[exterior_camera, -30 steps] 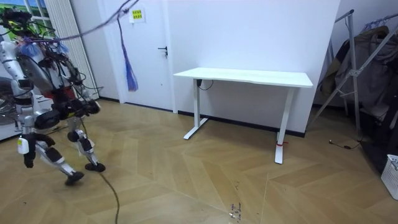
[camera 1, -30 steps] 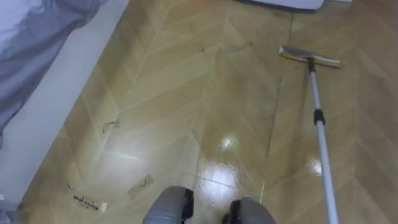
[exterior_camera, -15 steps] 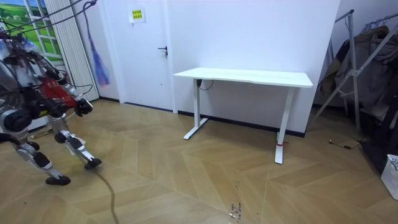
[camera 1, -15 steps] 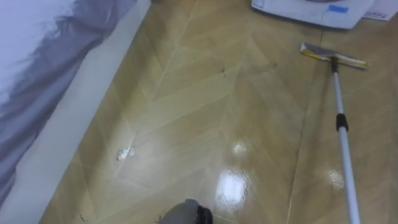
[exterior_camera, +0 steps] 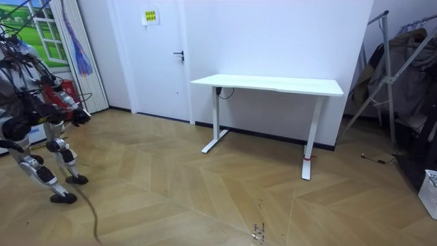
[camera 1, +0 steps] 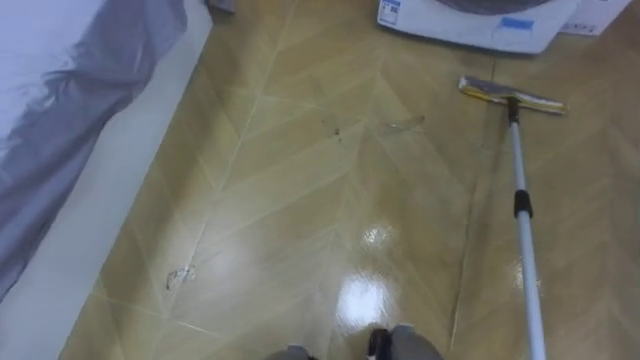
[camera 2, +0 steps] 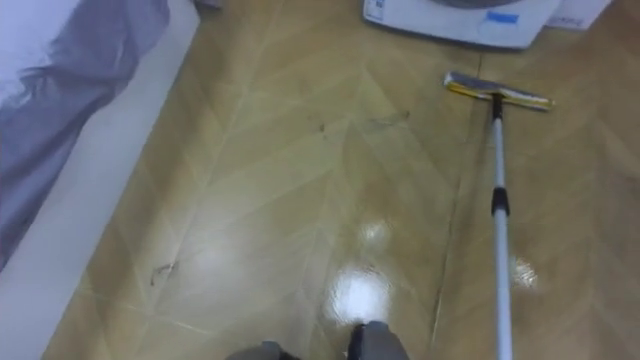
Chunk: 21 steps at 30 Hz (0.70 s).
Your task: Mop floor
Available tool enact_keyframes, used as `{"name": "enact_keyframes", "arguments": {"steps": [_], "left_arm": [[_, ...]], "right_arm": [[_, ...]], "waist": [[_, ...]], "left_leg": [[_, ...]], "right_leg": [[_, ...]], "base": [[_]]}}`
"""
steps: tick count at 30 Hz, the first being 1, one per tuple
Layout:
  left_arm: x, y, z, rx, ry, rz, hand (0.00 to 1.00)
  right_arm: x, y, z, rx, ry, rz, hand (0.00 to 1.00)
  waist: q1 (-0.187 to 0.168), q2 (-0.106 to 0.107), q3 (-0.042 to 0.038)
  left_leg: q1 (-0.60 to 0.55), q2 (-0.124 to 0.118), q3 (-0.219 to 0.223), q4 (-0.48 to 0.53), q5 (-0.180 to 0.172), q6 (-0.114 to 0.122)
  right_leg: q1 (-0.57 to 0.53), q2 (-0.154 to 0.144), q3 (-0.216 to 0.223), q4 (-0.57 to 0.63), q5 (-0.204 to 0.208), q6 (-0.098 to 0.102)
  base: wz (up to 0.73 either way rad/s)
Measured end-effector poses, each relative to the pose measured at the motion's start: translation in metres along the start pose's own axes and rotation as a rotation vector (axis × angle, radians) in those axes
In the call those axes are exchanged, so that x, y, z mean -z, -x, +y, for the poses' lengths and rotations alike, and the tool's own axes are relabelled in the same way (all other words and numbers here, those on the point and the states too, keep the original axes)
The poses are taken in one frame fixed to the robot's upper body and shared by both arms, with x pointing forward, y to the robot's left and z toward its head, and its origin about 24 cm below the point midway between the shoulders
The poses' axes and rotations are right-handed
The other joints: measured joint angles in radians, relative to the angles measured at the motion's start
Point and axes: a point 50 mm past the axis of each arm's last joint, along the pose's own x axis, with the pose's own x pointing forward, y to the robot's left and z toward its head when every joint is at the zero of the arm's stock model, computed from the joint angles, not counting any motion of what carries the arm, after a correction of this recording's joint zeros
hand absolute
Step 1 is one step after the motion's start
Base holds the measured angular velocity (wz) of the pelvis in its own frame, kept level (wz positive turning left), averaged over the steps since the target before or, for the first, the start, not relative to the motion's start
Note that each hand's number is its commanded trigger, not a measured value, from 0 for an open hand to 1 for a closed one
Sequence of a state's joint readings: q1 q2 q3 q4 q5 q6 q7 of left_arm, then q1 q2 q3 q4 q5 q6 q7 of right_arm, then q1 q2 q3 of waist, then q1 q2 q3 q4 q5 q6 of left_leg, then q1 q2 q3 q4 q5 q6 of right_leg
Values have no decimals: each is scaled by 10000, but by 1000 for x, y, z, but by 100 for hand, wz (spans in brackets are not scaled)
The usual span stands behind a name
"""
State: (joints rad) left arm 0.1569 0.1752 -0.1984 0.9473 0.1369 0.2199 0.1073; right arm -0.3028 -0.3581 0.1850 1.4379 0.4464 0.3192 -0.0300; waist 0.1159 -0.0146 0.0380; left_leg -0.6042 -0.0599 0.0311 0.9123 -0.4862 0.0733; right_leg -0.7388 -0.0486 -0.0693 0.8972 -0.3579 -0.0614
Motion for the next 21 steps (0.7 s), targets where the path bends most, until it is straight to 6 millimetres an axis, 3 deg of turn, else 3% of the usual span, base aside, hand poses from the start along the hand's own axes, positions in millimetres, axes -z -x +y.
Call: {"name": "enact_keyframes", "arguments": {"steps": [2,4,6,8,11,12,14,19,21], "left_arm": [[-4,0,6,-174,-104,-189,0],[-7,-1,11,-318,-252,-282,0],[1,0,5,-148,-282,193,0],[6,-1,5,-140,-306,511,0],[9,-1,5,-148,-169,637,0],[9,-1,5,-167,-31,665,0],[13,-1,6,-203,143,802,0],[33,0,10,-380,762,1488,0],[44,2,9,-448,972,1814,0]], "right_arm": [[-23,6,0,-292,-356,-526,100],[-17,5,3,-596,-692,-223,100],[-18,5,2,-851,-782,-481,100],[-15,3,1,-1016,-737,-605,100],[10,-2,-5,-934,-717,-149,100],[25,-5,-9,-818,-718,118,100],[48,-7,-14,-597,-676,706,100],[108,-8,-25,158,625,2306,100],[135,-6,-30,356,1229,2937,100]], "waist": [[28,-96,6],[173,-242,40],[333,-204,19],[238,-140,-5],[188,48,-36],[168,180,-117],[155,344,-199],[-212,388,-259],[-523,350,-288]], "left_leg": [[-57,139,6,55,-23,-45],[-77,174,77,-178,-35,-75],[-128,343,76,-416,81,-214],[-11,441,34,-709,250,-224],[709,462,-67,-1334,422,-298],[1049,465,-170,-1570,462,-321],[1599,429,-279,-1934,513,-351],[3232,307,-364,-3409,887,-412],[4033,307,-346,-4231,1124,-428]], "right_leg": [[44,11,-202,36,-65,-50],[29,-1,-412,-62,7,-75],[38,81,-584,-480,315,-271],[233,82,-709,-804,447,-309],[1023,145,-782,-1356,564,-328],[1407,164,-881,-1603,565,-327],[2000,202,-988,-1956,569,-322],[3378,204,-973,-2843,580,-278],[4035,242,-959,-3345,616,-249]], "base": [[45],[38],[-18],[8],[11],[15],[16],[5],[0]]}}
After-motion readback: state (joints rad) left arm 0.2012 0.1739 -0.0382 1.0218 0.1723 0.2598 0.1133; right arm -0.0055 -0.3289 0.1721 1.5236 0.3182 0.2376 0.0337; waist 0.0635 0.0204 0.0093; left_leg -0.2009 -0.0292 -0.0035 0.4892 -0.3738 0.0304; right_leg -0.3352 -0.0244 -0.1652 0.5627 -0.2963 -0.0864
